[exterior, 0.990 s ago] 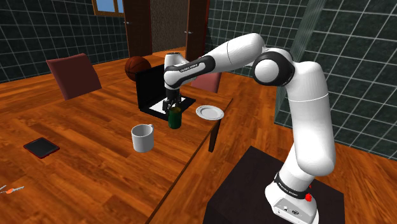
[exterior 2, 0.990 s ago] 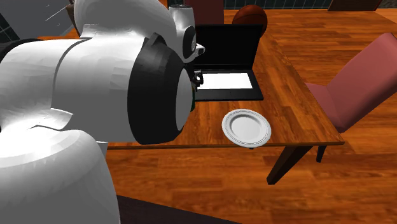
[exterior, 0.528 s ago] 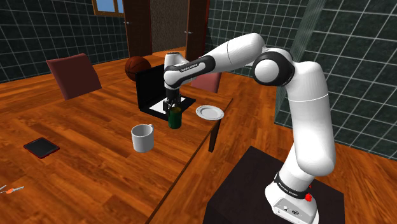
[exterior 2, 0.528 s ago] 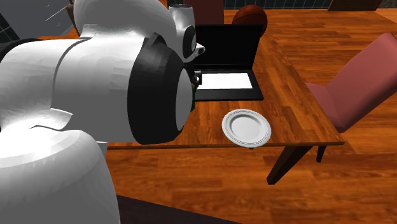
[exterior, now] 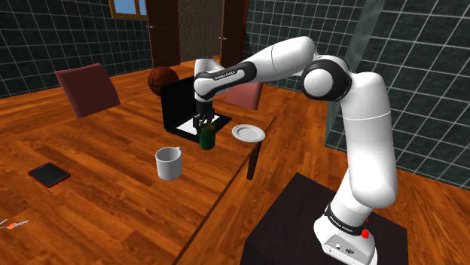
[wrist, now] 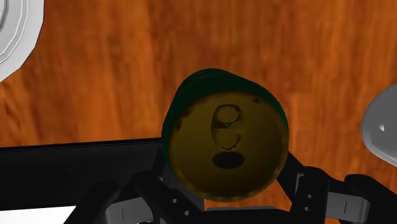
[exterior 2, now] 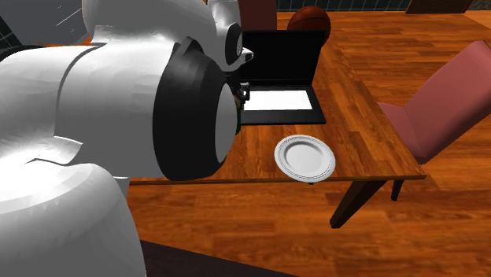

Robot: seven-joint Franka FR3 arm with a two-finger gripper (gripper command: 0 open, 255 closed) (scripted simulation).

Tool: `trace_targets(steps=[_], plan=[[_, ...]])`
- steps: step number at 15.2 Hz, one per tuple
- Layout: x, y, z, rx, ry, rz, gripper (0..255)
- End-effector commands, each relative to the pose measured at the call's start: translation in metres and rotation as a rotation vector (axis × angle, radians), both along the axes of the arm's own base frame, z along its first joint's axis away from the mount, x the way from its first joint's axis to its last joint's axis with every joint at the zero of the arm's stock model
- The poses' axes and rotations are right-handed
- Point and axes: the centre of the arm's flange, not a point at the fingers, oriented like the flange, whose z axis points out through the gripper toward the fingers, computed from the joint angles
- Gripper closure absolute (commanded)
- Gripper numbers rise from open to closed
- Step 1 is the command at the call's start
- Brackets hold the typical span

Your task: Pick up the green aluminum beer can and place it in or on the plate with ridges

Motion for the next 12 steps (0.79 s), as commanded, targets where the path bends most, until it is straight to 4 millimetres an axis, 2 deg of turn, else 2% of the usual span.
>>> trace_targets(steps=[1,12], plan=[[0.0,0.0,0.011,0.0,0.0,0.0,255],[0.0,0.0,0.068,0.0,0.0,0.0,255]])
